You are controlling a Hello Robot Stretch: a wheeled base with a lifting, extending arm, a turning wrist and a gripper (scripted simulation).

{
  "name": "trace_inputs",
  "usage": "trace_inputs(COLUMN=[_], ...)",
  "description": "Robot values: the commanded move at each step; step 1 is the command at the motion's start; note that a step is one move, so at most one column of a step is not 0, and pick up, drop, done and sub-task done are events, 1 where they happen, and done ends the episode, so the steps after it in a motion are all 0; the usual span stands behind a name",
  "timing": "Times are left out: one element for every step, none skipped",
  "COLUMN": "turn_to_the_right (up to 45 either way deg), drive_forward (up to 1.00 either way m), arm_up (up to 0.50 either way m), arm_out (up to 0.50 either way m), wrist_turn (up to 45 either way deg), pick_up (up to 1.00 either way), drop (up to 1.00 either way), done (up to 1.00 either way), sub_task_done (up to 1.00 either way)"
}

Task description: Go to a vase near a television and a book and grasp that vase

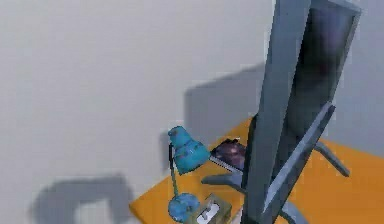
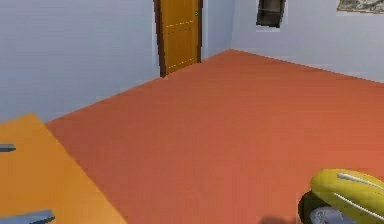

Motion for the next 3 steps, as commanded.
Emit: trace_inputs(turn_to_the_right=[-45.0,0.0,45.0], drive_forward=[0.0,0.3,0.0], arm_up=[0.0,0.0,0.0], arm_out=[0.0,0.0,0.0], wrist_turn=[0.0,0.0,0.0], pick_up=[0.0,0.0,0.0], drop=[0.0,0.0,0.0], done=[0.0,0.0,0.0], sub_task_done=[0.0,0.0,0.0])
